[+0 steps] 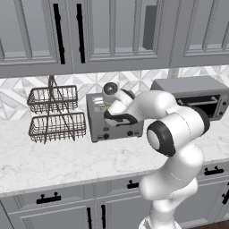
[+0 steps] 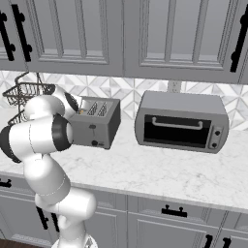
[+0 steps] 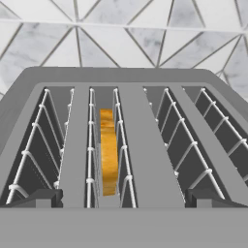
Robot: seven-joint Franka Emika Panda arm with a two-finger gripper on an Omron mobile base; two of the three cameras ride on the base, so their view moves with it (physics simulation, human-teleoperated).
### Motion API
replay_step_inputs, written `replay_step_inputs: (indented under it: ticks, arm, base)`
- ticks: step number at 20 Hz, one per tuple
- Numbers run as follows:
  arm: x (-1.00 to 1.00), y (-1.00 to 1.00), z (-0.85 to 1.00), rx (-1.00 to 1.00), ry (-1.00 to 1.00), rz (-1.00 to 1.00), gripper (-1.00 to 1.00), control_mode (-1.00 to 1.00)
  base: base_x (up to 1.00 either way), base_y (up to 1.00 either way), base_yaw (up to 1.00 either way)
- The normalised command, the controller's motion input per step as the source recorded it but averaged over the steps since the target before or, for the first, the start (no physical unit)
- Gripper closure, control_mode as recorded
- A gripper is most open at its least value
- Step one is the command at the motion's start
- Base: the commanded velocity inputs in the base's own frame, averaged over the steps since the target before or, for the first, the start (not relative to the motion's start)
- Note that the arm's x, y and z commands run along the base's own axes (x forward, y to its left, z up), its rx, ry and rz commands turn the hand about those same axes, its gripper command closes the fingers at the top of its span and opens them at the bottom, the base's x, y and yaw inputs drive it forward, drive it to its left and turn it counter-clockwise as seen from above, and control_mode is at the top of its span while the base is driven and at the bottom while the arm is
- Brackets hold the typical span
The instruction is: Start the toaster. Once the lever pops up, take the bread to the plate on the dining counter.
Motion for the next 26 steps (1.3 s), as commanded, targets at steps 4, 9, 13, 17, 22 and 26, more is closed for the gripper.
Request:
replay_step_inputs:
  ticks: [4, 9, 13, 17, 22, 26]
  arm:
    - [0.00, 0.00, 0.00, 0.00, 0.00, 0.00, -1.00, -1.00]
    - [0.00, 0.00, 0.00, 0.00, 0.00, 0.00, -1.00, -1.00]
    - [0.00, 0.00, 0.00, 0.00, 0.00, 0.00, -1.00, -1.00]
    - [0.00, 0.00, 0.00, 0.00, 0.00, 0.00, -1.00, -1.00]
    - [0.00, 0.00, 0.00, 0.00, 0.00, 0.00, -1.00, -1.00]
    - [0.00, 0.00, 0.00, 0.00, 0.00, 0.00, -1.00, -1.00]
  base:
    - [0.00, 0.00, 0.00]
    - [0.00, 0.00, 0.00]
    - [0.00, 0.00, 0.00]
    - [0.00, 0.00, 0.00]
    - [0.00, 0.00, 0.00]
    - [0.00, 0.00, 0.00]
